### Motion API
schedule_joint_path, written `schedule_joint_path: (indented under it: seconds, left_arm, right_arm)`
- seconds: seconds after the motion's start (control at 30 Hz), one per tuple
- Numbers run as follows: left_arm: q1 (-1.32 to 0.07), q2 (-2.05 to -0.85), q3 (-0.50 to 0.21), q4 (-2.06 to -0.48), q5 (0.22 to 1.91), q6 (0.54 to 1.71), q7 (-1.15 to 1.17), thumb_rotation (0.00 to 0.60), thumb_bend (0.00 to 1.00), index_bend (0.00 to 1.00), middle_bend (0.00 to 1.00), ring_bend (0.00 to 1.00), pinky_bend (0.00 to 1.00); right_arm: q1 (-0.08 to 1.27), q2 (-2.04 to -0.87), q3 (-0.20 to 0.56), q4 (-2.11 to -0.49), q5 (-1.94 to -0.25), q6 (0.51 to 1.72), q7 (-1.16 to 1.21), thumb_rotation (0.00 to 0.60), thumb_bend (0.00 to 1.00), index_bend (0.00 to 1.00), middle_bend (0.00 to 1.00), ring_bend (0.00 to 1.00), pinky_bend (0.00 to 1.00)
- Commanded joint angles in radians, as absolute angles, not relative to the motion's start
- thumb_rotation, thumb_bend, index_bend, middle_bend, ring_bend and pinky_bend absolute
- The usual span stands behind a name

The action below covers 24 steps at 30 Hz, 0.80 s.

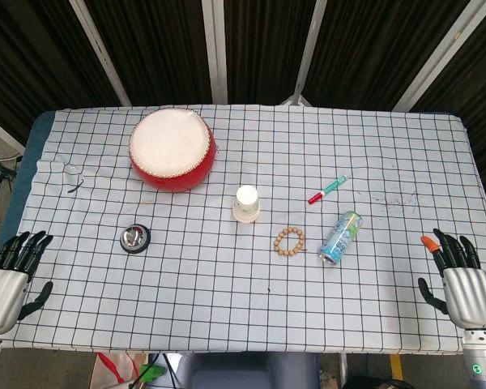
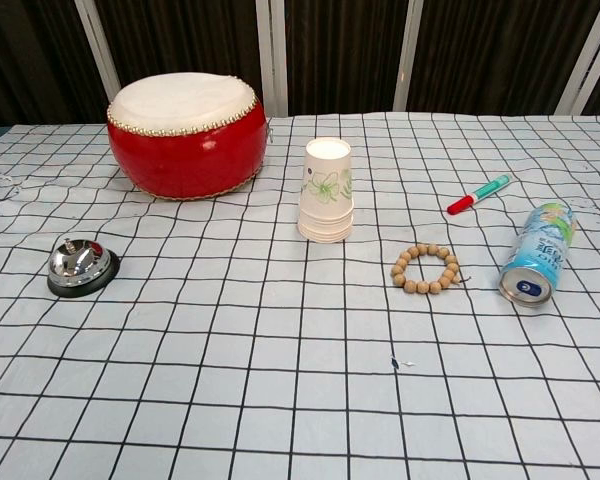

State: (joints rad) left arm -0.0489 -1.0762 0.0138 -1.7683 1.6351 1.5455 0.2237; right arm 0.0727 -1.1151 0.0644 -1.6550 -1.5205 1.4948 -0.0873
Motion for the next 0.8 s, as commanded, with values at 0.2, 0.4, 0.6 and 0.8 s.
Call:
schedule_joint_path:
  seconds: [0.2,0.4,0.6,0.8]
  left_arm:
    - [-0.053,-1.080,0.017,-1.768,1.639,1.534,0.228,0.600,0.52,0.03,0.06,0.00,0.08]
    - [-0.065,-1.092,0.018,-1.761,1.636,1.510,0.232,0.600,0.52,0.03,0.08,0.00,0.09]
    - [-0.076,-1.100,0.009,-1.755,1.620,1.494,0.225,0.600,0.52,0.03,0.16,0.08,0.16]
    - [-0.131,-1.122,-0.007,-1.730,1.580,1.399,0.197,0.600,0.52,0.03,0.45,0.32,0.36]
  right_arm:
    - [0.072,-1.116,0.061,-1.658,-1.526,1.497,-0.092,0.600,0.40,0.16,0.08,0.09,0.04]
    - [0.070,-1.112,0.063,-1.661,-1.516,1.497,-0.087,0.600,0.40,0.16,0.08,0.09,0.04]
    - [0.070,-1.110,0.057,-1.660,-1.517,1.489,-0.084,0.600,0.40,0.16,0.08,0.09,0.04]
    - [0.072,-1.111,0.059,-1.659,-1.508,1.481,-0.077,0.600,0.40,0.16,0.08,0.10,0.04]
